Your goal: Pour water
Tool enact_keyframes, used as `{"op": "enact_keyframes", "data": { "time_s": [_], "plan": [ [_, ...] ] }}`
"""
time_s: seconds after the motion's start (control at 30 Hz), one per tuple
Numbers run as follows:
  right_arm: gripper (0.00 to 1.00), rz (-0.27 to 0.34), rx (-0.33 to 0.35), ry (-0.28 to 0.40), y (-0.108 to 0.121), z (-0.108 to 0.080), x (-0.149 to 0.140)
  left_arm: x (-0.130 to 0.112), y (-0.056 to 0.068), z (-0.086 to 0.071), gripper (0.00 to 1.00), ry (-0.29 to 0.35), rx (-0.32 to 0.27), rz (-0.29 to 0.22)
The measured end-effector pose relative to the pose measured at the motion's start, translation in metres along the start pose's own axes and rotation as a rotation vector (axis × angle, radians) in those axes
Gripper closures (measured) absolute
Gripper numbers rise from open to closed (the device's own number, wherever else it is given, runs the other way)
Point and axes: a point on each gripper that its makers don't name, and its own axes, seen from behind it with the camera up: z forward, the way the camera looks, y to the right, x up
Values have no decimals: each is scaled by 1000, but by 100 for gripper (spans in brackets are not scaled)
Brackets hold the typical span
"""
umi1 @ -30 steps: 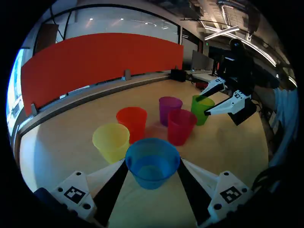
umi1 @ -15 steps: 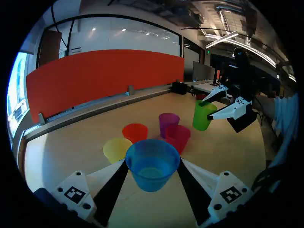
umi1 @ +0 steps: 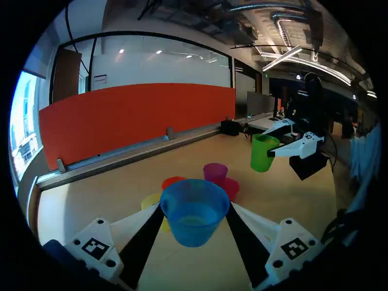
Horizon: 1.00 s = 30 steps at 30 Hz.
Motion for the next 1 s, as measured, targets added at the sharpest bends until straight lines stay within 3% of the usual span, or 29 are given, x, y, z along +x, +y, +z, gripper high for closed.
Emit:
{"op": "enact_keyframes", "data": {
  "time_s": [0.6,1.0],
  "plan": [
    [6,-32,-4,189,-19,-17,57,33,12,-19,13,99,-16,-30],
    [6,-23,3,200,-21,-18,59,48,15,-25,13,147,-19,-36]
  ]
}}
